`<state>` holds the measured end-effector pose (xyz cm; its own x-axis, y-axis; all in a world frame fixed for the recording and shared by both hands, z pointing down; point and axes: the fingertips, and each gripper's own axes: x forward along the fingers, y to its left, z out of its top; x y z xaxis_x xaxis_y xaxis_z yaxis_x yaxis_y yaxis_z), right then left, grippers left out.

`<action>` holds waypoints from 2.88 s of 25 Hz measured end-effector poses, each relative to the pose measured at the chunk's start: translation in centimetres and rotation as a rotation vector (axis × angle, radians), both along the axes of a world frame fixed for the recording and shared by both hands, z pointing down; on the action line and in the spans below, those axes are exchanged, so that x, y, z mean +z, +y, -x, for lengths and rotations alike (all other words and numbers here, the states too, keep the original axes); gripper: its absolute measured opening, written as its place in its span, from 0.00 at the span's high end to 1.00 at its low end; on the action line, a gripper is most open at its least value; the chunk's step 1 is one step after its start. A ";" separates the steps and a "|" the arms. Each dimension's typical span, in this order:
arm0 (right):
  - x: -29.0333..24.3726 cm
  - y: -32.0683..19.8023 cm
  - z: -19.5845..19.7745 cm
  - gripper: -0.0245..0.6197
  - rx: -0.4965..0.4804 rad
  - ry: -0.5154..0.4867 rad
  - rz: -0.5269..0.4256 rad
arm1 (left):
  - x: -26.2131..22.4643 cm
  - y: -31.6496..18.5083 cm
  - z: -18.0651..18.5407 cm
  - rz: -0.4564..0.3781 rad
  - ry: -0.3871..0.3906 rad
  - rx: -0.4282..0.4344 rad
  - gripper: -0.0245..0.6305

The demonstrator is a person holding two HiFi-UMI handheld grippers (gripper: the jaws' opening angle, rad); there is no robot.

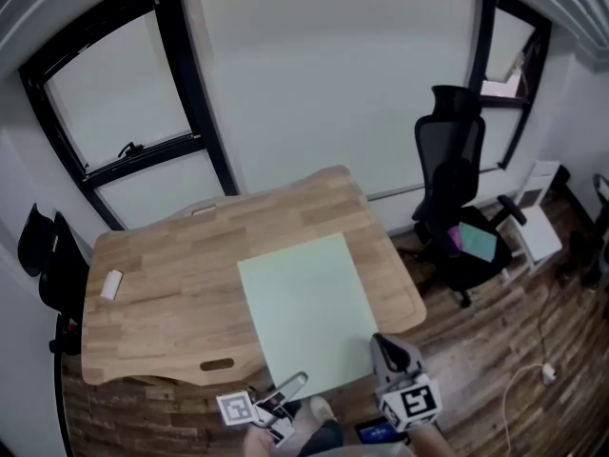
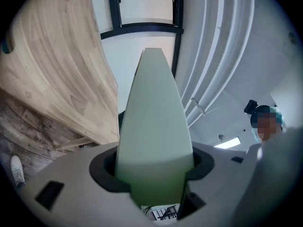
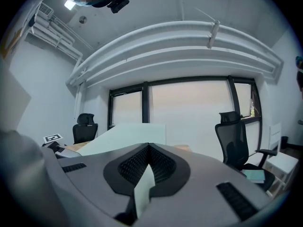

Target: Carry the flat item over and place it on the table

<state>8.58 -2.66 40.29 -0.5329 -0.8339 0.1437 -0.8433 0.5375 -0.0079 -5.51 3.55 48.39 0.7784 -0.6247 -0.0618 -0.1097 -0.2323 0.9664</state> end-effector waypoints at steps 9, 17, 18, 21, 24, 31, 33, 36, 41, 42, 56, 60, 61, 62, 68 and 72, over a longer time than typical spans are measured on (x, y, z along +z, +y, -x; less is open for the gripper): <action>1.3 -4.7 3.0 0.97 0.032 0.055 0.043 | 0.9 -4.1 2.6 0.004 0.011 0.034 0.54; 2.2 -4.9 3.3 0.97 0.013 0.083 0.077 | 2.1 -4.1 2.7 0.043 0.046 0.025 0.54; 2.2 -4.8 3.4 0.97 0.006 0.077 0.075 | 2.1 -4.0 2.7 0.036 0.050 0.020 0.54; 2.3 -4.7 3.2 0.97 -0.009 0.057 0.084 | 2.0 -3.6 2.5 0.033 0.068 0.009 0.54; 2.2 -4.9 3.0 0.97 -0.021 0.036 0.084 | 2.3 -3.2 2.3 0.057 0.071 0.003 0.54; 2.8 -4.6 1.8 0.97 -0.022 0.034 0.105 | 3.5 -2.5 1.4 0.094 0.052 0.007 0.54; 3.1 -4.3 1.7 0.97 -0.025 0.039 0.116 | 3.6 -2.4 1.2 0.096 0.053 0.010 0.54; 3.5 -4.3 1.5 0.97 -0.026 0.046 0.122 | 3.9 -2.5 1.0 0.084 0.050 0.014 0.54; 3.7 -4.8 1.7 0.97 -0.020 0.007 0.105 | 4.5 -2.2 0.9 0.105 0.065 0.017 0.54; 3.9 -4.9 1.8 0.97 -0.020 0.004 0.108 | 4.6 -2.2 0.9 0.108 0.068 0.017 0.54; 7.0 -3.9 2.0 0.97 -0.027 0.034 0.216 | 7.1 -1.2 0.6 0.165 0.103 0.014 0.54; 7.8 -3.7 2.5 0.97 -0.038 0.046 0.236 | 8.2 -0.7 0.6 0.190 0.106 0.016 0.54; 8.0 -3.7 2.6 0.97 -0.044 0.048 0.241 | 8.5 -0.7 0.6 0.197 0.107 0.016 0.54; 8.3 -3.6 2.8 0.97 -0.050 0.050 0.246 | 8.7 -0.6 0.6 0.204 0.108 0.016 0.54; 9.7 -3.2 3.6 0.97 -0.071 0.063 0.279 | 9.6 -0.5 0.6 0.223 0.124 0.021 0.54; 10.7 -3.2 3.8 0.97 -0.069 0.073 0.298 | 10.2 -0.5 0.5 0.229 0.133 0.024 0.54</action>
